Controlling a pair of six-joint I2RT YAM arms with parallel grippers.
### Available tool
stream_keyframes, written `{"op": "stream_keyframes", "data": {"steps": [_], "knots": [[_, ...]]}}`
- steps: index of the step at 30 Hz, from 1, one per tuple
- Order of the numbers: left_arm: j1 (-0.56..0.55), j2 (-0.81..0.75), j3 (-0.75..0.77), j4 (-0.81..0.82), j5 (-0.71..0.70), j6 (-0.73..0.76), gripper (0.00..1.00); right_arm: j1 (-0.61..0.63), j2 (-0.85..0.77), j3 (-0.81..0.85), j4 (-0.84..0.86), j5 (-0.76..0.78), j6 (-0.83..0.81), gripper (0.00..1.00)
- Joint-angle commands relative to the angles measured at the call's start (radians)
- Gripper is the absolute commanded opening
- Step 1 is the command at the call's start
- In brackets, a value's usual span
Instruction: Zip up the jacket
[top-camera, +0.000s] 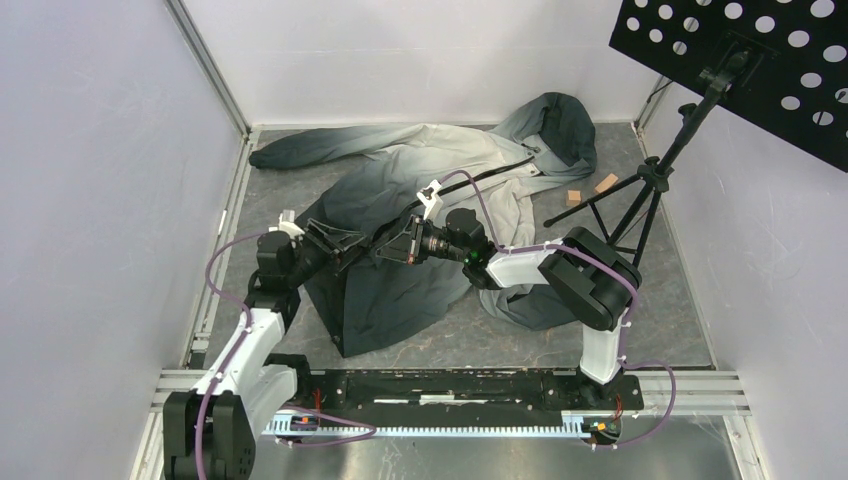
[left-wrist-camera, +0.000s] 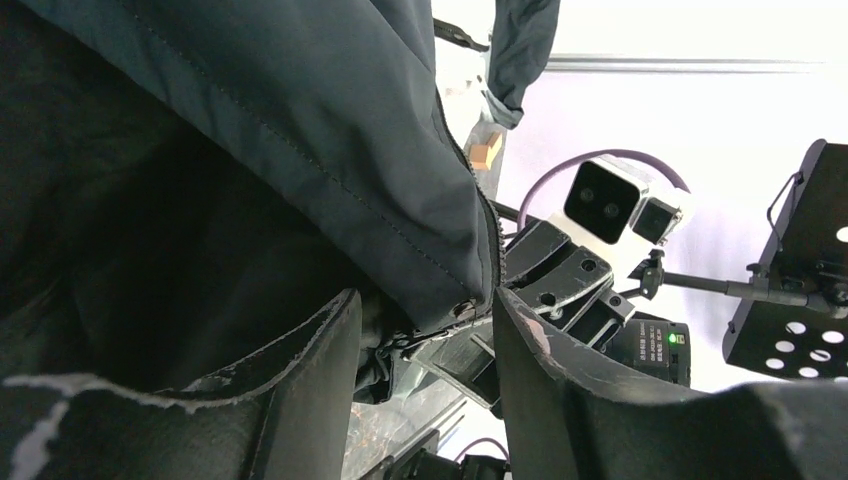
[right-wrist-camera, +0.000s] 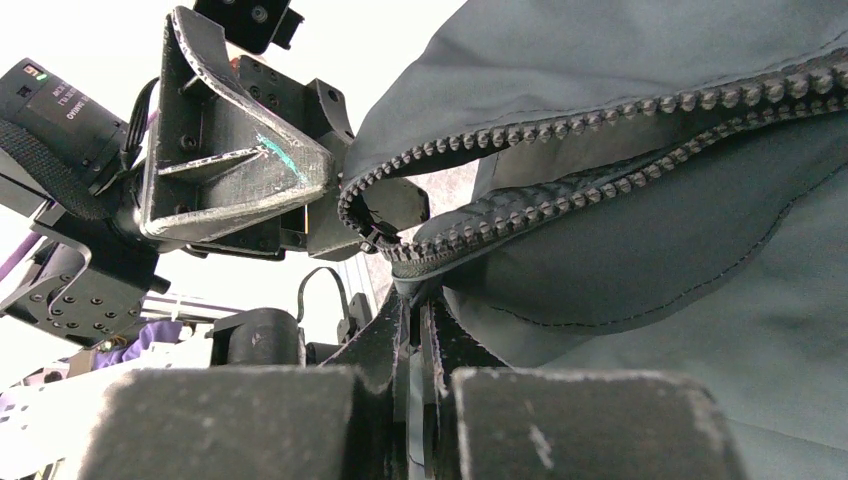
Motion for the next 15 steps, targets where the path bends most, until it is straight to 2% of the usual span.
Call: {"op": "stream_keyframes", "data": {"steps": [1, 15], "knots": [[0.003, 0.006, -0.002, 0.08, 0.047, -0.008, 0.57, -0.005, 0.001, 0.01, 0.063, -0.005, 0.004, 0.0], [-0.015, 0.057, 0.014, 0.111, 0.057, 0.043, 0.42, -0.004, 0.006, 0.014, 0.071, -0.009, 0.013, 0.0]]}}
